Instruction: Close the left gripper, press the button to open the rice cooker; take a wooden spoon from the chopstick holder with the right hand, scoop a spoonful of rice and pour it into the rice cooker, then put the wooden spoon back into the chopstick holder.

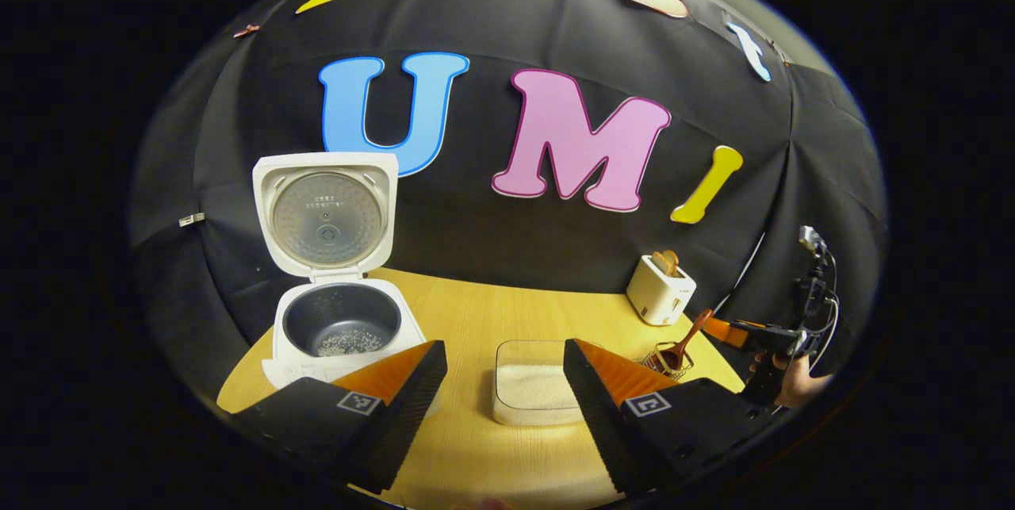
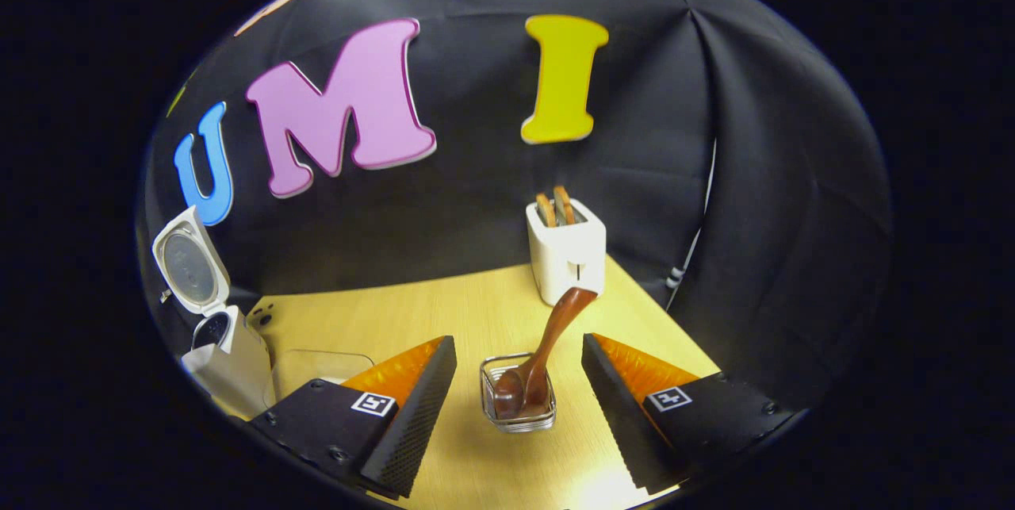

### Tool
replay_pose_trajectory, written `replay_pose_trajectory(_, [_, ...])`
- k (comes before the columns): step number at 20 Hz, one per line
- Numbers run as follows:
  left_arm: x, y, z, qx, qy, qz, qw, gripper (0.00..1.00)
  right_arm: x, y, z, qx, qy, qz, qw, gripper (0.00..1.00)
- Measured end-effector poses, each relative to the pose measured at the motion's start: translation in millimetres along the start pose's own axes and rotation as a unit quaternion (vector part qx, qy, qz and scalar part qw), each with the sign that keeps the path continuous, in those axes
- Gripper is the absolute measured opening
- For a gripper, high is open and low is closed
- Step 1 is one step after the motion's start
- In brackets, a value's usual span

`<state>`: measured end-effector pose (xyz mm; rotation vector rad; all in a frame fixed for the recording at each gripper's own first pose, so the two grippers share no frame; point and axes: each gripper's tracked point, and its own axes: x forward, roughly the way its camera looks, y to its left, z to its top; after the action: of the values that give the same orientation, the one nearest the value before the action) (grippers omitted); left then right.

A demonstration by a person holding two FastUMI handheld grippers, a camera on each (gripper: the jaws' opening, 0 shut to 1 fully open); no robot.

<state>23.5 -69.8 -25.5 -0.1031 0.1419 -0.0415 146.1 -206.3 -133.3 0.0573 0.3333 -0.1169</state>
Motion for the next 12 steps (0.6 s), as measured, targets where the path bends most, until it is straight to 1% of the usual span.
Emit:
replay_pose_trajectory(2, [-1.2,-6.8,-14.4,0.000,0.017,0.007,1.000,0.96,25.8,-1.2,-7.2,0.012,0.014,0.015,1.000,0.99])
replay_pose_trajectory(4, [-3.0,-11.2,-26.8,0.001,0.033,0.015,0.999,0.96,51.1,-5.0,-10.4,0.036,0.019,0.018,0.999,0.99])
replay_pose_trajectory(8, [-1.1,-15.6,-42.8,0.026,0.057,0.024,0.998,0.96,88.3,-18.4,-15.5,0.077,0.026,0.009,0.997,0.99])
replay_pose_trajectory(10, [0.9,-17.7,-45.9,0.032,0.063,0.027,0.997,0.96,103.6,-22.1,-22.2,0.101,0.035,0.007,0.994,0.98])
replay_pose_trajectory(12, [5.4,-23.1,-46.8,0.035,0.065,0.026,0.997,0.96,118.7,-22.3,-30.9,0.112,0.048,0.009,0.992,0.99])
